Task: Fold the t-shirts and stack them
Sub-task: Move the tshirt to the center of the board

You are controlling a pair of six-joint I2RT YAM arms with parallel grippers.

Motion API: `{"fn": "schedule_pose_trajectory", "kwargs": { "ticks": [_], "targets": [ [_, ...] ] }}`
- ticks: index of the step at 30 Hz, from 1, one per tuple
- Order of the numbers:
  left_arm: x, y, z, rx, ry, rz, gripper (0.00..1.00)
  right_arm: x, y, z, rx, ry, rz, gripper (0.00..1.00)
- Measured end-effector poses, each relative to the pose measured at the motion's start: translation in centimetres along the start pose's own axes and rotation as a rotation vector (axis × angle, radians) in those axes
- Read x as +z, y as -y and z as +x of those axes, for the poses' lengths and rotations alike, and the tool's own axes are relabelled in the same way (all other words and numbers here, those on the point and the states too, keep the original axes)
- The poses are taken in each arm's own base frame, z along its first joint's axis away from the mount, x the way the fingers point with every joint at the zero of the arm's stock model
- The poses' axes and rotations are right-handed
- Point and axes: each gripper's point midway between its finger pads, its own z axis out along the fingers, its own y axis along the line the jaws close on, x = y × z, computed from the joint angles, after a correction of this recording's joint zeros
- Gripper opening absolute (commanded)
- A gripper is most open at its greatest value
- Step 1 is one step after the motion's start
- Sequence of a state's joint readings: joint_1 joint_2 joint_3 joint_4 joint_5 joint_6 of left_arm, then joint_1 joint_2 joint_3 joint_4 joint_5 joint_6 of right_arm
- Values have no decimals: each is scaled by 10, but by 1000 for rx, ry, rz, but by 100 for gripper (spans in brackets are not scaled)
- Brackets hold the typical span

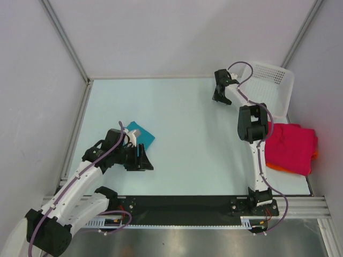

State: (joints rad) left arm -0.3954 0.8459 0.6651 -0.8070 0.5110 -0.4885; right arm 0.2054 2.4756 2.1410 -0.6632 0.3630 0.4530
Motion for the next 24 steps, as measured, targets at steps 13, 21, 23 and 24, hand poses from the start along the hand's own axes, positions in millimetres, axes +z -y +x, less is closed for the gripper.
{"fn": "schedule_pose_trajectory", "kwargs": {
  "ticks": [13, 21, 23, 24],
  "targets": [
    [-2, 6, -3, 39, 21, 34, 56, -45, 55, 60, 56, -76, 118, 61],
    [-10, 11, -2, 62, 54, 56, 56, -38, 109, 54, 186, -101, 192, 61],
    [-11, 12, -2, 67, 61, 60, 56, -39, 116, 56, 199, -108, 191, 61],
    [-12, 12, -2, 68, 63, 61, 56, -41, 115, 58, 202, -115, 184, 61]
  ]
}}
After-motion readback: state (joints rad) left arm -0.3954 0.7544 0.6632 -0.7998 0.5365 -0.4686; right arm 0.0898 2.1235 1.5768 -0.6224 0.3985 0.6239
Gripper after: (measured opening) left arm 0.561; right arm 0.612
